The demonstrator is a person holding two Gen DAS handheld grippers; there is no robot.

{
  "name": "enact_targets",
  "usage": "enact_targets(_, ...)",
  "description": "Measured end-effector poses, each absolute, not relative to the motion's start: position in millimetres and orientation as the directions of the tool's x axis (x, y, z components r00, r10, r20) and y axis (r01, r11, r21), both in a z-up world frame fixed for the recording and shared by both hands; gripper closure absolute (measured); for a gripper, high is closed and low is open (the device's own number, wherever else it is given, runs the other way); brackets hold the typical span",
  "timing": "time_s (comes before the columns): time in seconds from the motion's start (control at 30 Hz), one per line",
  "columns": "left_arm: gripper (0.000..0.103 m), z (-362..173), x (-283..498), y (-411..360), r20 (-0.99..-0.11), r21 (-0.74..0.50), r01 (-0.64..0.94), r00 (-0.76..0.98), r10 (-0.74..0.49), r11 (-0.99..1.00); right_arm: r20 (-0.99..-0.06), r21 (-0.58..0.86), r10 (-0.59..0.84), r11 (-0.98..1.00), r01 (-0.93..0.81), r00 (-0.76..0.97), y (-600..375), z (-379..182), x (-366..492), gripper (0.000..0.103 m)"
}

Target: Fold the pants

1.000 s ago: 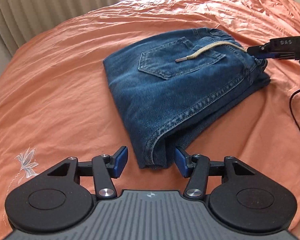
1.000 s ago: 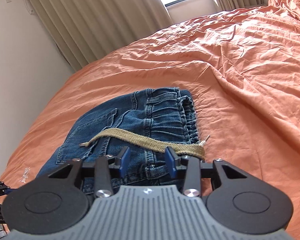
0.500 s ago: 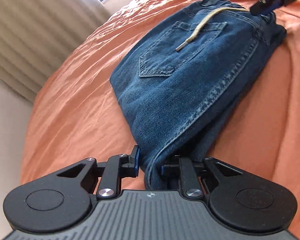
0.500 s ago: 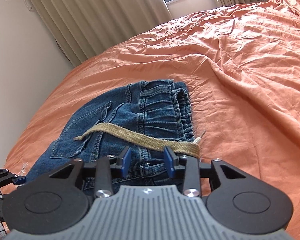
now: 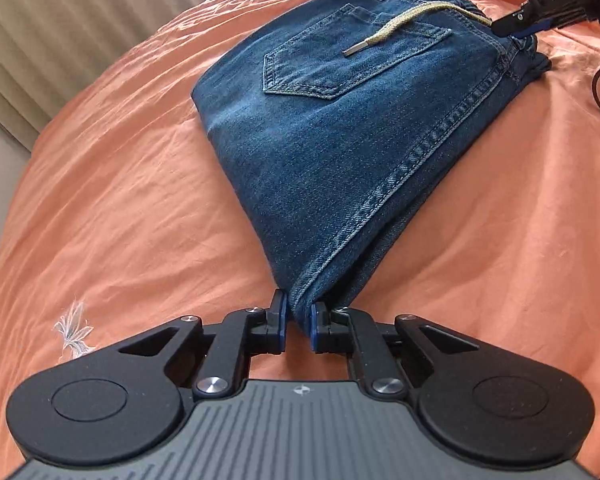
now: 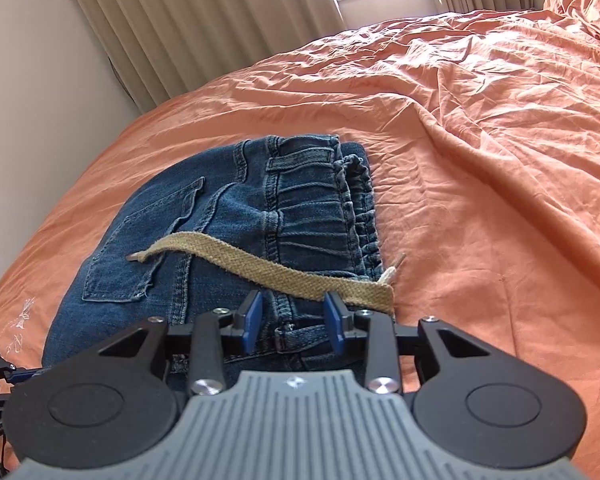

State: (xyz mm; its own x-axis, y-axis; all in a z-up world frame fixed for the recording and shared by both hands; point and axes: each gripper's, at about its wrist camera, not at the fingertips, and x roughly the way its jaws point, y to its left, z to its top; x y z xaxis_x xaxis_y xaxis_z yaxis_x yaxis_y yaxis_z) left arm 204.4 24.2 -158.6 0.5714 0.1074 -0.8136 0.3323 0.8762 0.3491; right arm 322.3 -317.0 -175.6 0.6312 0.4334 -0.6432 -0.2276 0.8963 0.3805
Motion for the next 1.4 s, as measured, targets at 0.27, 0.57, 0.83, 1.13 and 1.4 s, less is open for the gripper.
enact_targets(0.27,0.090,-140.8,202.8,38.6,-0.893,0.209,0.345,0.448,0.035,0.915,-0.703,0.303,0.374,0.927,-0.220,0.606,-311.4,-162.5,309.1,0.074)
enact_targets(0.57,0.074,-95.3,187.3,84.9,-0.843,0.034,0.219,0.530,-0.089,0.975,-0.756,0.233,0.326,0.944,-0.232,0.568,-322.1,-137.1,281.9,0.067)
enact_targets(0.83,0.055,-70.9,228.8,88.8,-0.815,0.063,0.123,0.579,-0.021,0.990,-0.754,0.246,0.348,0.936,-0.252,0.557,-324.4,-96.9,276.8,0.047)
enact_targets(1.13,0.041,-61.7,277.8,80.7,-0.795,-0.005,0.128,0.601,-0.081,0.992,-0.766,0.260,0.355,0.934,-0.246,0.536,-327.7,-76.4,312.8,0.029)
enact_targets(1.4,0.028,-89.6,321.9,95.2,-0.808,-0.155,0.095,0.560,-0.181,0.983,-0.782,0.378,0.418,0.908,-0.181,0.463,-343.5,-104.9,359.8,0.022)
